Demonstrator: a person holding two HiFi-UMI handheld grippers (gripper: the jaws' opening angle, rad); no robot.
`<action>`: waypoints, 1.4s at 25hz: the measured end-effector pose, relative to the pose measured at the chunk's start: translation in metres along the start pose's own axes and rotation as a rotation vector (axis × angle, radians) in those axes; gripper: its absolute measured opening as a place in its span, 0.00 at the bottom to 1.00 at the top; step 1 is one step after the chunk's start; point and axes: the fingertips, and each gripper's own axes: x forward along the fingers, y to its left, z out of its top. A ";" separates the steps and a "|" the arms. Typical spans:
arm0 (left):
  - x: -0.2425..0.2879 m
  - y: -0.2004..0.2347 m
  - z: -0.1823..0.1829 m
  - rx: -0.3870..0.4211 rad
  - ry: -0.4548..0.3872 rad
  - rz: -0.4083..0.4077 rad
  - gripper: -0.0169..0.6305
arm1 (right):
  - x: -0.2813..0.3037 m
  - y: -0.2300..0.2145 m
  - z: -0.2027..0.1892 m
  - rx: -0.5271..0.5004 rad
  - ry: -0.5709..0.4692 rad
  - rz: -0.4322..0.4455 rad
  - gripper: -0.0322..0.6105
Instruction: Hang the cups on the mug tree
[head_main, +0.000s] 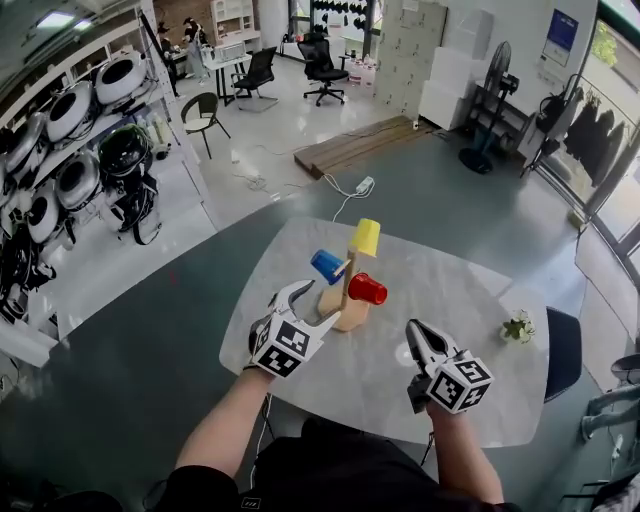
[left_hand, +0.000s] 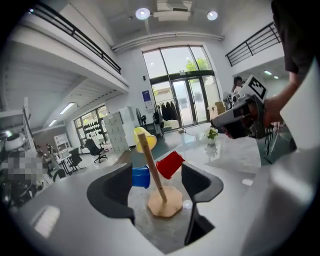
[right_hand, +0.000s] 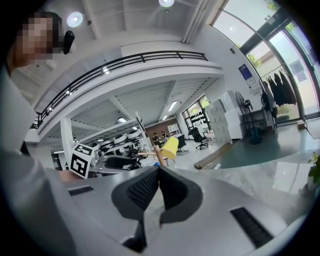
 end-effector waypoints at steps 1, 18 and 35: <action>-0.005 0.000 0.002 -0.029 -0.019 -0.013 0.51 | 0.000 0.005 0.002 -0.008 -0.003 -0.001 0.07; -0.064 0.007 0.055 -0.243 -0.203 -0.084 0.45 | -0.013 0.059 0.070 -0.177 -0.056 0.017 0.07; -0.054 0.002 0.056 -0.339 -0.213 0.091 0.16 | -0.039 0.000 0.078 -0.184 -0.146 0.034 0.07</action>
